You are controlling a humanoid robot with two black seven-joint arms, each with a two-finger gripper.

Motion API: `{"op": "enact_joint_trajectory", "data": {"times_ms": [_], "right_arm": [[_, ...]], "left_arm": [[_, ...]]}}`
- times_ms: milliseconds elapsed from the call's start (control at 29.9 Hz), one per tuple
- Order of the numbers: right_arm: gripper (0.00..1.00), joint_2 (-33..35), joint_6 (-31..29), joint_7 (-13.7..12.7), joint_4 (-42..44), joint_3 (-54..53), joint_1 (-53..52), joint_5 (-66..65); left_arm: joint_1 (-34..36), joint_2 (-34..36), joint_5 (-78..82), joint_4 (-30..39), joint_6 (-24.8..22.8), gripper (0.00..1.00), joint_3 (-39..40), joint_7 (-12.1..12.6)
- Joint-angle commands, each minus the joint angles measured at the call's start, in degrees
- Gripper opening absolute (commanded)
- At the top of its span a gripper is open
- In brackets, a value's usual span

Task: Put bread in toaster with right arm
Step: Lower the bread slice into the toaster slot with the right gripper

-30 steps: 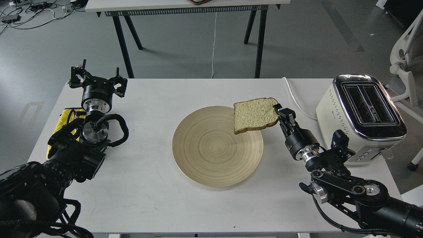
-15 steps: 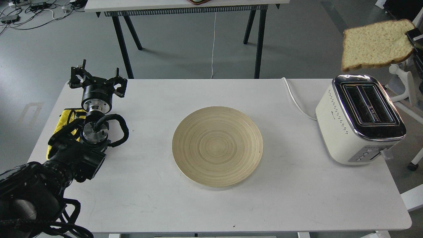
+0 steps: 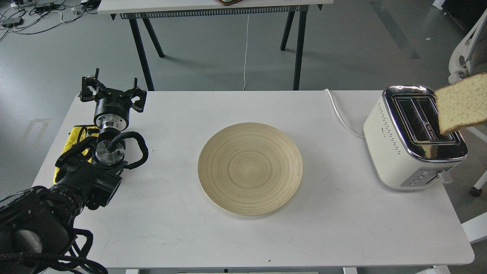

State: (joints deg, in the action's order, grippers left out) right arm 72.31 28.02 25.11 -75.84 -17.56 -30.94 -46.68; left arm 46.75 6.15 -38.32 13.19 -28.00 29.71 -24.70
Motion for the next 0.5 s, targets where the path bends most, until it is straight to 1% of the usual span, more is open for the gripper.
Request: {"op": "enact_joint_trajectory", "data": {"times_ms": [0,469], "right_arm": [[0.0,-1.6,0.0,0.0,1.1,0.5,0.0,-0.3],[0.0,-3.1,0.0,0.0,1.0,0.4,-0.7,-0.3]], "left_arm": [[0.0,0.0,0.0,0.0,0.0,1.0,0.0,0.0],[0.0,0.0,0.0,0.0,0.0,1.0,0.0,0.0]]}}
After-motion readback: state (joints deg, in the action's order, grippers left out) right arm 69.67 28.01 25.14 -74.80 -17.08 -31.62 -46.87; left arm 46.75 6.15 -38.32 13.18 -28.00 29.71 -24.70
